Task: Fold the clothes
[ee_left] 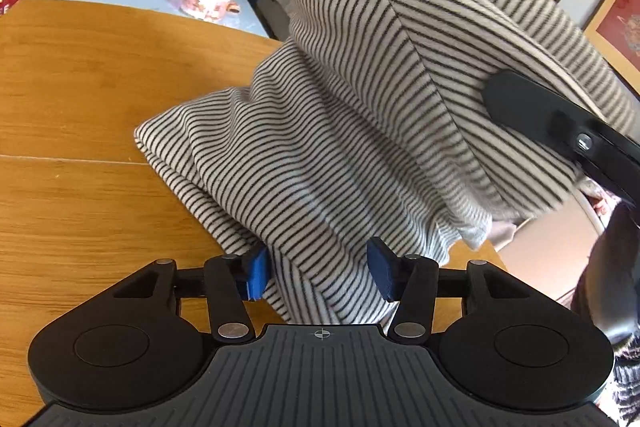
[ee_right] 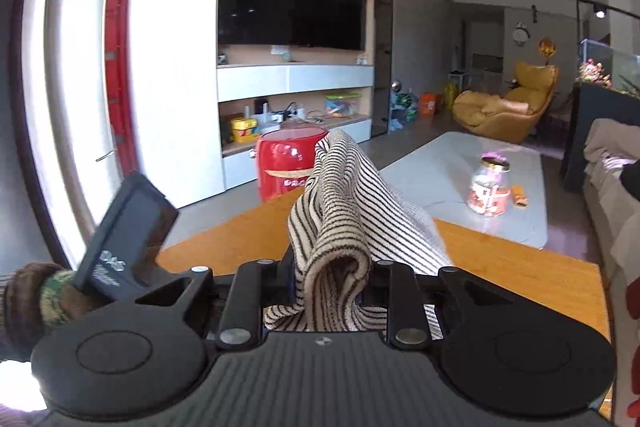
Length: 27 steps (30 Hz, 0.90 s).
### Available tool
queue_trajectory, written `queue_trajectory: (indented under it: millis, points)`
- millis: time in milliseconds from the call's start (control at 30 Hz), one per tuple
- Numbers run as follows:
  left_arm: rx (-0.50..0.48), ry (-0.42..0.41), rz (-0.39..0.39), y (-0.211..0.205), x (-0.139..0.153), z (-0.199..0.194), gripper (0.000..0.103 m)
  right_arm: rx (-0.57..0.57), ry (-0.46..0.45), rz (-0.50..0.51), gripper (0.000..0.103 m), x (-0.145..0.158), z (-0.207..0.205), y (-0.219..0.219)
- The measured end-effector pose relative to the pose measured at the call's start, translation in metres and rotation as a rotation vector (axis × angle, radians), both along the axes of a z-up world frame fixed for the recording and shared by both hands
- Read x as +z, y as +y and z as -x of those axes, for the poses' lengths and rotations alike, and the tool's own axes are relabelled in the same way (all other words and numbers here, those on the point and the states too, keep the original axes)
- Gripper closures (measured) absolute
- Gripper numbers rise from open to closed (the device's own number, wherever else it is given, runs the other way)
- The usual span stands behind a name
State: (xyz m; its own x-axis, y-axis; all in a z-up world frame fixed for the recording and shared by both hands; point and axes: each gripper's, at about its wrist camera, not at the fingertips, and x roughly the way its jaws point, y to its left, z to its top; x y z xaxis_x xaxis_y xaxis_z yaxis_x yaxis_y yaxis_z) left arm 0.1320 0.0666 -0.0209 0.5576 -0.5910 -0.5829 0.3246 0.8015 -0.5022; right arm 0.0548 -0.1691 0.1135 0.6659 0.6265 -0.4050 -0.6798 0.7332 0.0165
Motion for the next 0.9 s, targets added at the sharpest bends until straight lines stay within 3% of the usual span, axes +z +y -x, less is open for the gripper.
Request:
queue_trajectory:
  millis: [233,333,467,567,733,867,900]
  points:
    - [-0.004,0.003,0.035,0.016,-0.002,0.006,0.049,-0.068,-0.082,0.23,0.077,-0.041,0.009,0.032]
    - [0.067,-0.01,0.022,0.039,0.007,0.012,0.039,-0.081,-0.14,0.338,0.075,-0.059,0.017,0.05]
    - [0.16,-0.076,0.02,0.068,0.035,0.019,0.038,-0.059,-0.254,0.499,0.069,-0.09,0.039,0.083]
    - [0.172,-0.16,0.039,0.075,0.065,0.024,0.031,-0.066,-0.348,0.591,0.065,-0.106,0.05,0.1]
    - [0.087,-0.234,0.069,0.047,0.091,0.02,0.03,-0.073,-0.363,0.606,0.064,-0.109,0.05,0.105]
    - [0.012,-0.198,0.004,0.01,0.069,0.003,0.035,-0.044,-0.307,0.533,0.054,-0.094,0.047,0.091]
    - [0.009,-0.189,-0.023,0.006,0.063,0.0,0.036,-0.034,-0.284,0.501,0.048,-0.088,0.047,0.085]
